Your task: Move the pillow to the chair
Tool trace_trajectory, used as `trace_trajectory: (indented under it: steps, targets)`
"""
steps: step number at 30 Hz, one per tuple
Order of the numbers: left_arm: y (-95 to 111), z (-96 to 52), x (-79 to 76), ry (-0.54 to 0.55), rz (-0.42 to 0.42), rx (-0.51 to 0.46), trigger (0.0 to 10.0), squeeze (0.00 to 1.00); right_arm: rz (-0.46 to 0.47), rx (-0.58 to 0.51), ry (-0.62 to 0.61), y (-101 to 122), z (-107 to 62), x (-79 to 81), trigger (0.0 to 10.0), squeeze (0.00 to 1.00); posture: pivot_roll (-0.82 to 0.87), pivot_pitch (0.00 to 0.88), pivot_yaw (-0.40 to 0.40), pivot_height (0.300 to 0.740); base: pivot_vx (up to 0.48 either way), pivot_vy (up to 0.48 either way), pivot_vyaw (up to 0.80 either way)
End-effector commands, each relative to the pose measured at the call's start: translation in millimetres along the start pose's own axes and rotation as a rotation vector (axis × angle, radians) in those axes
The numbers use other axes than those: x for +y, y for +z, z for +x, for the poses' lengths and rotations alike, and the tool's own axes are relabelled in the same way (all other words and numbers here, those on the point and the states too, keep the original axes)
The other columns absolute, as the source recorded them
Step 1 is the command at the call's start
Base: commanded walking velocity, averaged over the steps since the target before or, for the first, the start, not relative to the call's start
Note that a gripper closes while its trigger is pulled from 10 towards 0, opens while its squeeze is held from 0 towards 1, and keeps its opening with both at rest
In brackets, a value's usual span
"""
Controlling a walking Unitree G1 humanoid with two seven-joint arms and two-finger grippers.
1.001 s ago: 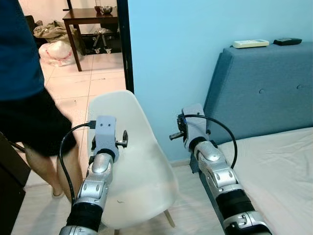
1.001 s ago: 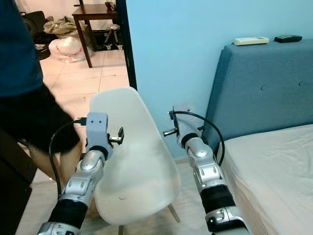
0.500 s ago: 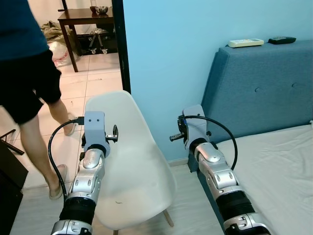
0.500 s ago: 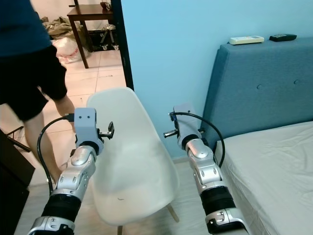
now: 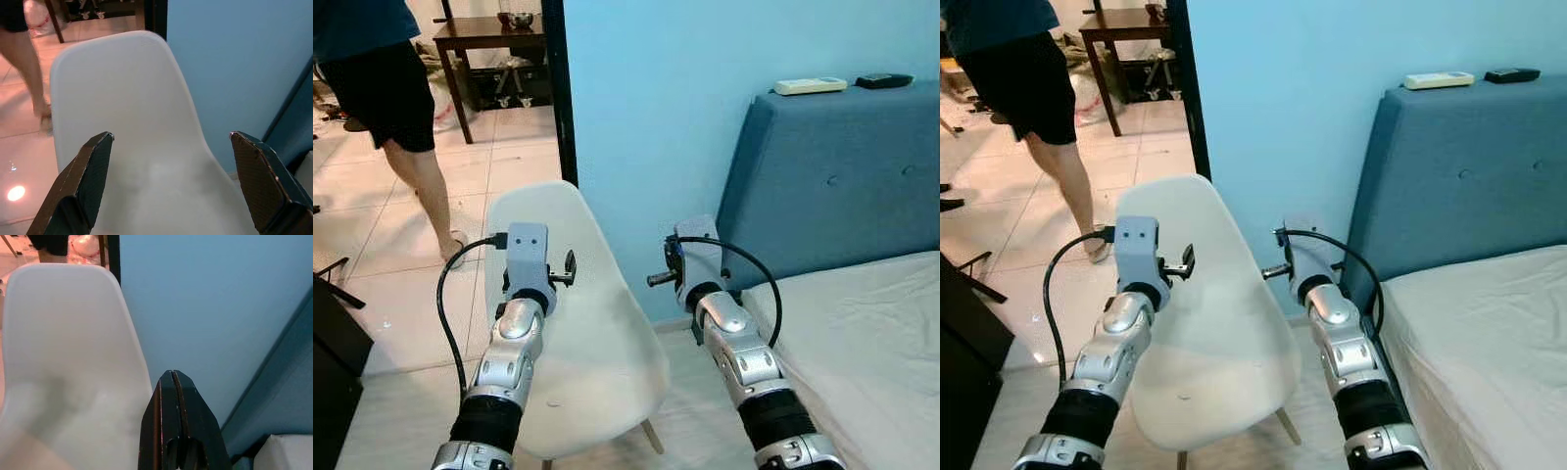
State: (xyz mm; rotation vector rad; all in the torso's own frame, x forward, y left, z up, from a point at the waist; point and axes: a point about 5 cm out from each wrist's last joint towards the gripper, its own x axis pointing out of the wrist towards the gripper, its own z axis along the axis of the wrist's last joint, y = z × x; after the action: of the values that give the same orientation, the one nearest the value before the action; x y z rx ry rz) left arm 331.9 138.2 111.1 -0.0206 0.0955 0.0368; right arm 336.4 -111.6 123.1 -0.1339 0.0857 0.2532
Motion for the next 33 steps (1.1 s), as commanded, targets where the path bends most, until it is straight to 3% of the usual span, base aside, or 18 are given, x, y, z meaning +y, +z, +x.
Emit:
trace_trajectory:
  steps: [1, 8, 14, 25, 33]
  targets:
    - [-3, -2.1, 0.6, -0.006, 0.021, 0.015, 10.0, 0.0, 0.016, 0.022, -0.011, -5, -4.3, -4.6, 10.0, 0.0, -0.03, 0.022, 0.005, 0.74, 0.0, 0.0, -0.8]
    - [-8, -8.5, 2.4, -0.009, 0.017, 0.027, 10.0, 0.0, 0.086, 0.027, -0.014, -1, -5.6, -0.3, 10.0, 0.0, -0.03, 0.042, 0.012, 0.74, 0.0, 0.0, -0.8]
    - [-10, -12.4, -0.8, -0.023, 0.015, 0.031, 10.0, 0.0, 0.031, 0.063, 0.007, -9, -9.8, 3.2, 10.0, 0.0, -0.03, 0.058, 0.006, 0.74, 0.0, 0.0, -0.8]
    - [-8, -14.9, 4.2, -0.025, -0.015, 0.038, 10.0, 0.0, 0.023, 0.105, 0.028, -11, -14.5, 0.9, 10.0, 0.0, -0.03, 0.078, -0.009, 0.74, 0.0, 0.0, -0.8]
    - [-9, -16.6, 9.8, -0.01, 0.021, 0.033, 10.0, 0.0, 0.003, 0.104, 0.036, -8, -13.5, -0.5, 10.0, 0.0, -0.05, 0.071, -0.042, 0.74, 0.0, 0.0, -0.8]
